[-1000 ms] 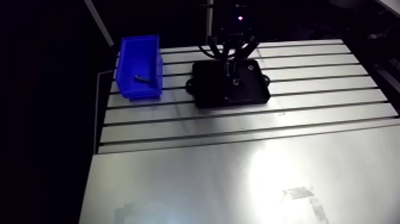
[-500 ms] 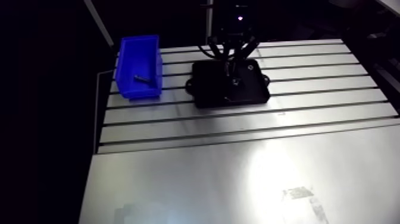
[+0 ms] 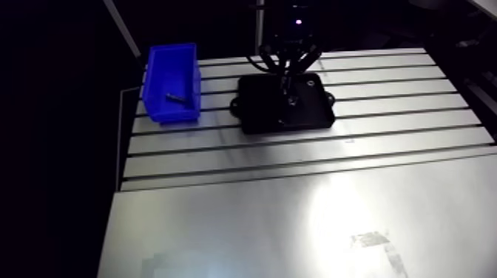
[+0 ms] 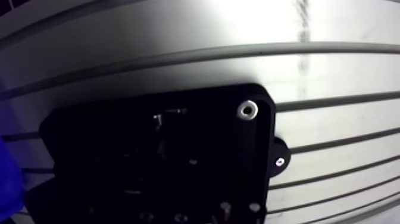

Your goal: Pick up the M10 bolt from the tray and put it into the blue bin.

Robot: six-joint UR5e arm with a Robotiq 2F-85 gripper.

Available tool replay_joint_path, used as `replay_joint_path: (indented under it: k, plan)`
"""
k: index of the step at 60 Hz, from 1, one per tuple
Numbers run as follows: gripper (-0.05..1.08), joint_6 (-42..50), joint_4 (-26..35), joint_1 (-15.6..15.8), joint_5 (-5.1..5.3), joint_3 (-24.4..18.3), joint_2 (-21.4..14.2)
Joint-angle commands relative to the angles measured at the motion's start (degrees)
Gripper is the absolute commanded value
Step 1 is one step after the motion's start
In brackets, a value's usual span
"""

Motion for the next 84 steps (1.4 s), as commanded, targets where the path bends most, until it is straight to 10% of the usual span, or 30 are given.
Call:
replay_joint_path:
  k: [1,40,84]
  plan:
    - [0.78,0.0,0.0,0.07,-0.08,0.04,0.25]
    - [1.07,0.0,1.17,0.24,0.19,-0.06,-1.86]
    - [1.07,-7.15,13.26,3.1,1.05,-3.44,-11.79]
